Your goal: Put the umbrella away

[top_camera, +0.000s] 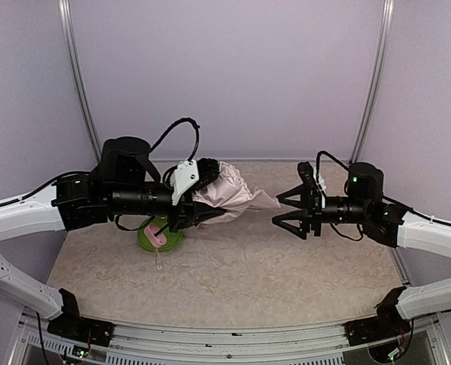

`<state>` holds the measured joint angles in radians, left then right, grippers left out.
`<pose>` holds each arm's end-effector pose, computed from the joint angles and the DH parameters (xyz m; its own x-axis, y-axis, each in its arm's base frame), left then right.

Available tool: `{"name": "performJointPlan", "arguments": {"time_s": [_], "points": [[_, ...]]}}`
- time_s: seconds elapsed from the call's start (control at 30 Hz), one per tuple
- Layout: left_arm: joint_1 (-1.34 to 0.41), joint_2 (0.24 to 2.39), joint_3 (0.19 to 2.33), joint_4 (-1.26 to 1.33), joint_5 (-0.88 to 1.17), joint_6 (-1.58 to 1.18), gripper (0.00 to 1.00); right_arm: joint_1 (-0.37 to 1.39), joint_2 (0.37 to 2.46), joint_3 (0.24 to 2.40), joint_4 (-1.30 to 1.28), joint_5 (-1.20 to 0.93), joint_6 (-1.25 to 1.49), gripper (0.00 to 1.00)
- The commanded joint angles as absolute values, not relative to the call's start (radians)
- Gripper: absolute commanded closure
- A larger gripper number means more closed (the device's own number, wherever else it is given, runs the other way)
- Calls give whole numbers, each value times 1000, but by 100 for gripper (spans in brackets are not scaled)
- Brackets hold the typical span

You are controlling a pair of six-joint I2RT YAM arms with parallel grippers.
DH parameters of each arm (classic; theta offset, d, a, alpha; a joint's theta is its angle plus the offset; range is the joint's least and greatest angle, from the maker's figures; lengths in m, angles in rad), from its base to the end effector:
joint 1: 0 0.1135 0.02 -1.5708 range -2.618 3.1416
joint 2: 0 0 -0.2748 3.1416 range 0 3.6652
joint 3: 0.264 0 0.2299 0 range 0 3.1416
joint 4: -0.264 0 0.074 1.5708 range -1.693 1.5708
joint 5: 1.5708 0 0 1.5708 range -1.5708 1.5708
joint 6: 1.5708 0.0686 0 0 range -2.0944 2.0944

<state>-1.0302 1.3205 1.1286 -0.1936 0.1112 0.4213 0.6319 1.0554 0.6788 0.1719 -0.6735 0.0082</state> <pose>0.1545 -0.2723 0.3428 0.1935 0.4673 -0.8627 0.9050 0.2544 0.3409 0.1667 0.1751 0.3008 -0.1718 -0.1178 -0.9780 -0.9531 0.2710 0.1348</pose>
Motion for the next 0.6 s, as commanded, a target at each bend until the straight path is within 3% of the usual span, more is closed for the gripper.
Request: {"name": "performJointPlan", "arguments": {"time_s": [0.0, 0.27, 0.4, 0.57], "points": [[-1041, 1209, 1177, -221, 327, 471, 100, 665, 1170, 725, 320, -707, -24, 20], [-1078, 1212, 1269, -333, 375, 491, 100, 812, 1408, 801, 505, -747, -10, 10], [-1102, 1218, 1281, -311, 337, 472, 100, 829, 1493, 762, 747, -782, 107, 11], [-1113, 1227, 1291, -282, 351, 469, 100, 873, 1608, 825, 770, -702, 140, 18]]}}
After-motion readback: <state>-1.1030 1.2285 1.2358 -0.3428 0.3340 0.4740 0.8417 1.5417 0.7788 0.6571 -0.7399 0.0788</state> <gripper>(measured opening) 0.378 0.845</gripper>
